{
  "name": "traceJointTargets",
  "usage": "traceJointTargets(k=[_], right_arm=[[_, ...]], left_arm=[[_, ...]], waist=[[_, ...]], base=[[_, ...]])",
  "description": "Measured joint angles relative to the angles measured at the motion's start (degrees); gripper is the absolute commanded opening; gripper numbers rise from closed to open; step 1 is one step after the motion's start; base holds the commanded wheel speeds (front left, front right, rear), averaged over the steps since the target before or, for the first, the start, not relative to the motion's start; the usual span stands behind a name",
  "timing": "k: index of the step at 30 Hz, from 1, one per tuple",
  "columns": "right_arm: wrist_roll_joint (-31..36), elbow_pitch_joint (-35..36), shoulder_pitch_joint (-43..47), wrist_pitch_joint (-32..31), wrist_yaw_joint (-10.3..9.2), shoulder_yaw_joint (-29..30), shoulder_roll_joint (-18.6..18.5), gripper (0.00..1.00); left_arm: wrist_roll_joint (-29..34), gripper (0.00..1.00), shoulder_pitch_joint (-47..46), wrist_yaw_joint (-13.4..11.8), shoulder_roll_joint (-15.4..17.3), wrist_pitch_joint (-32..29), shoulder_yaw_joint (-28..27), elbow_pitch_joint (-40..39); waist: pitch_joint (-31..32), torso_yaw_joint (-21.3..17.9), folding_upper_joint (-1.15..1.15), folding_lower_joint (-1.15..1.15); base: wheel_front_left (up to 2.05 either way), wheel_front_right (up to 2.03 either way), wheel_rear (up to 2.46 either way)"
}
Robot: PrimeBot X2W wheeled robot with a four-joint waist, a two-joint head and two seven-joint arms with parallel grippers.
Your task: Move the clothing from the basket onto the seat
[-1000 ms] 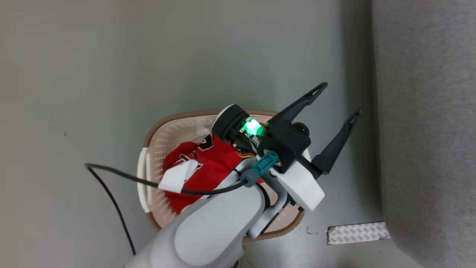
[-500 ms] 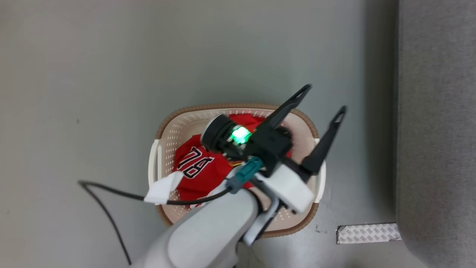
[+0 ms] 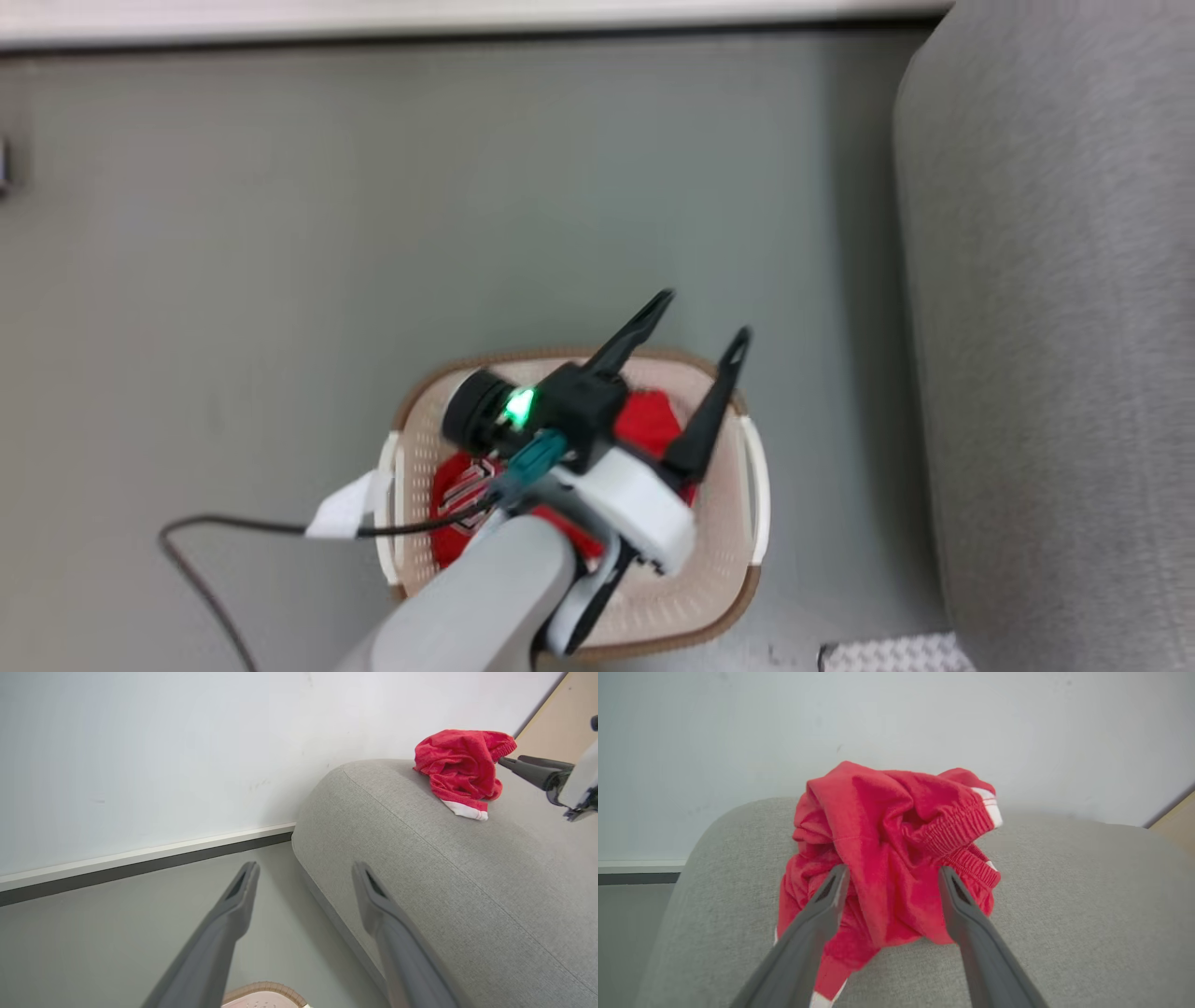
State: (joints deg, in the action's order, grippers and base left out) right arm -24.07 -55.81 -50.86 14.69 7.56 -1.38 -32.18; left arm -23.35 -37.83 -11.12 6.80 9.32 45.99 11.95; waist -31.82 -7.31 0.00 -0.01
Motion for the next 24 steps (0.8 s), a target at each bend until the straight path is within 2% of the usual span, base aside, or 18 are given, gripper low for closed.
traceJointTargets(k=[4,8,15,24], right_arm=[[-1.1,6.3,7.2,0.3,0.00,-1.2,-1.3,1.00],[-1.8,15.7,15.3,0.4,-0.01,2.2,-1.0,1.00],[0.9,28.5,30.9,0.5,-0.01,7.6,4.3,1.00],[8.0,41.0,44.0,0.5,-0.01,10.1,14.8,1.00]], left_arm=[[-1.7,1.00,2.9,-0.1,1.3,1.7,-1.1,1.3],[-3.3,1.00,6.1,-0.5,2.1,3.0,-2.4,2.4],[-6.0,1.00,12.7,-1.9,5.2,5.0,-6.7,4.7],[-7.0,1.00,22.8,-3.0,7.8,5.8,-13.3,3.8]], waist=[[4.6,-0.4,0.00,-0.01],[9.3,-0.5,0.00,-0.02],[17.2,0.1,0.00,-0.02],[25.8,1.6,0.00,-0.02]], base=[[0.00,0.00,0.00],[0.00,0.00,0.00],[0.00,0.00,0.00],[0.00,0.00,0.00]])
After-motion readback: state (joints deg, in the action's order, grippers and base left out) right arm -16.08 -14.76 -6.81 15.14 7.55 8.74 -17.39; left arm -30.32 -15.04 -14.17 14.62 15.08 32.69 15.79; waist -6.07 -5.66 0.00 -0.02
